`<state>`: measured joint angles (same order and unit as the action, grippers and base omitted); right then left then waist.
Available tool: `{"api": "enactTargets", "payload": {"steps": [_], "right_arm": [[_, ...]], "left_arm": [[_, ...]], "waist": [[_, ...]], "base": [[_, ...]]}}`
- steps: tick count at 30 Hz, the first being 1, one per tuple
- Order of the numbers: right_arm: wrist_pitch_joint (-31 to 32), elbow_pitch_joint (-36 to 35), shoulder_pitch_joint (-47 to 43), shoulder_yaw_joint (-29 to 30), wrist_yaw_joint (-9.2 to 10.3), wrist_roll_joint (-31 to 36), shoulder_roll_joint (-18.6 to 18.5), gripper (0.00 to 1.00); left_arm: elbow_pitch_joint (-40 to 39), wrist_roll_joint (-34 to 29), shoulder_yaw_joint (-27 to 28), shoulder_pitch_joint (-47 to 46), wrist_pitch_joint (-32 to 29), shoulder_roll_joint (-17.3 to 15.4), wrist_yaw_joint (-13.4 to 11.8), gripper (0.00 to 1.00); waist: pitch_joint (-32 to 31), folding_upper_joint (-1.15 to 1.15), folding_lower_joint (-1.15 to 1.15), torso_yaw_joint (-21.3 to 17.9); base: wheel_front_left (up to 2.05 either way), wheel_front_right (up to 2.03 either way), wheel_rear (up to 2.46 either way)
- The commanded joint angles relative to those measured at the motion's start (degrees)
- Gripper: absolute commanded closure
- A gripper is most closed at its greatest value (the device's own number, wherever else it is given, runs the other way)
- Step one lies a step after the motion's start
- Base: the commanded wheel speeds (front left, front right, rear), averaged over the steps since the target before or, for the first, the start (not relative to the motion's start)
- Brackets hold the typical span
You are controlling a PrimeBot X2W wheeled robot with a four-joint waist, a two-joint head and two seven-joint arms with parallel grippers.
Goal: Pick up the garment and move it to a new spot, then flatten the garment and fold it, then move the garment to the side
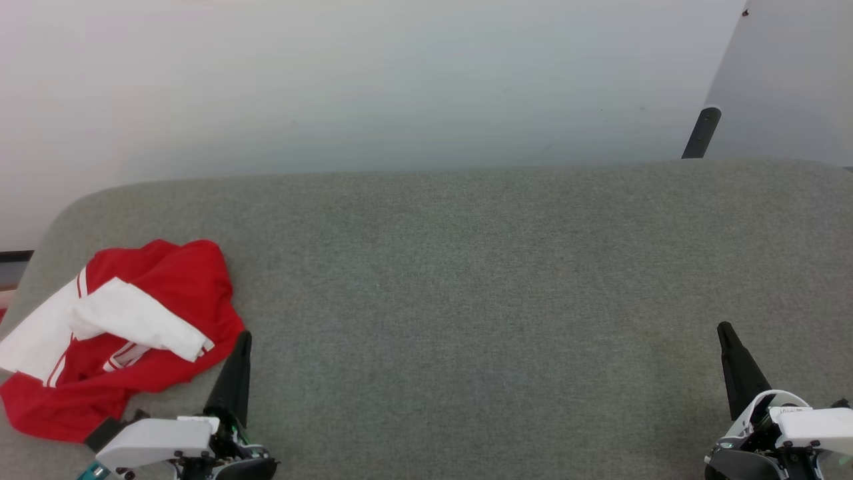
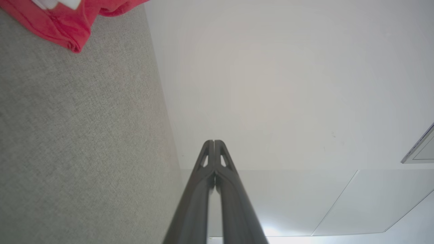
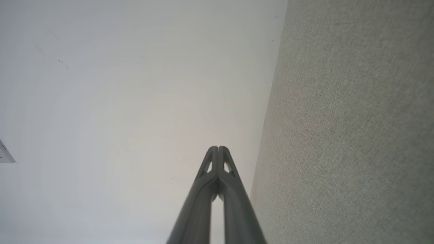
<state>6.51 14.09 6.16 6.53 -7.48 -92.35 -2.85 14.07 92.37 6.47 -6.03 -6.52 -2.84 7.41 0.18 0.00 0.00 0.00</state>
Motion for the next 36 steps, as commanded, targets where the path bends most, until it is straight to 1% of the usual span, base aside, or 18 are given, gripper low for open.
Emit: {"api": "enactTargets", "payload": {"steps": [1, 14, 15, 21, 28, 32, 36], "right_arm": [[0.0, 0.0, 0.2, 0.0, -0.23, 0.0, -0.1, 1.0], [0.0, 0.0, 0.2, 0.0, -0.23, 0.0, -0.1, 1.0], [0.0, 0.0, 0.0, 0.0, 0.0, 0.0, 0.0, 0.0], [-0.2, 2.1, -1.6, -0.2, 0.01, 0.0, 0.3, 0.0], [-2.3, 1.1, -1.6, -1.8, 0.01, 0.6, 0.3, 0.0], [-3.4, 0.7, -1.5, -2.4, 0.01, 2.8, 0.3, 0.0], [-4.5, 0.8, -1.3, -2.8, 0.0, 6.8, 0.3, 0.0]], "left_arm": [[0.0, 0.0, 0.2, -0.5, 0.1, -0.2, 0.3, 1.0], [0.0, 0.0, 0.2, -0.5, 0.1, -0.2, 0.3, 1.0], [0.0, 0.0, 0.0, 0.0, 0.0, 0.0, 0.0, 0.0], [2.0, -0.1, -0.1, 2.0, 0.1, 0.6, -0.1, 0.0], [0.8, -1.3, 0.0, 2.1, 1.6, -0.3, -0.1, 0.0], [0.3, -3.7, -0.7, 2.2, 3.1, -1.5, -0.1, 0.0], [0.2, -7.6, -1.4, 2.2, 4.4, -2.7, -0.1, 0.0]], "waist": [[0.0, 0.0, 0.0, 0.0], [0.0, 0.0, 0.0, 0.0], [0.0, 0.0, 0.0, 0.0], [0.0, 0.0, 0.0, 0.0], [0.0, 0.0, 0.0, 0.0], [0.0, 0.0, 0.0, 0.0], [0.0, 0.0, 0.0, 0.0]], "base": [[0.0, 0.0, 0.0], [0.0, 0.0, 0.0], [0.0, 0.0, 0.0], [0.0, 0.0, 0.0], [0.0, 0.0, 0.0], [0.0, 0.0, 0.0], [0.0, 0.0, 0.0]]}}
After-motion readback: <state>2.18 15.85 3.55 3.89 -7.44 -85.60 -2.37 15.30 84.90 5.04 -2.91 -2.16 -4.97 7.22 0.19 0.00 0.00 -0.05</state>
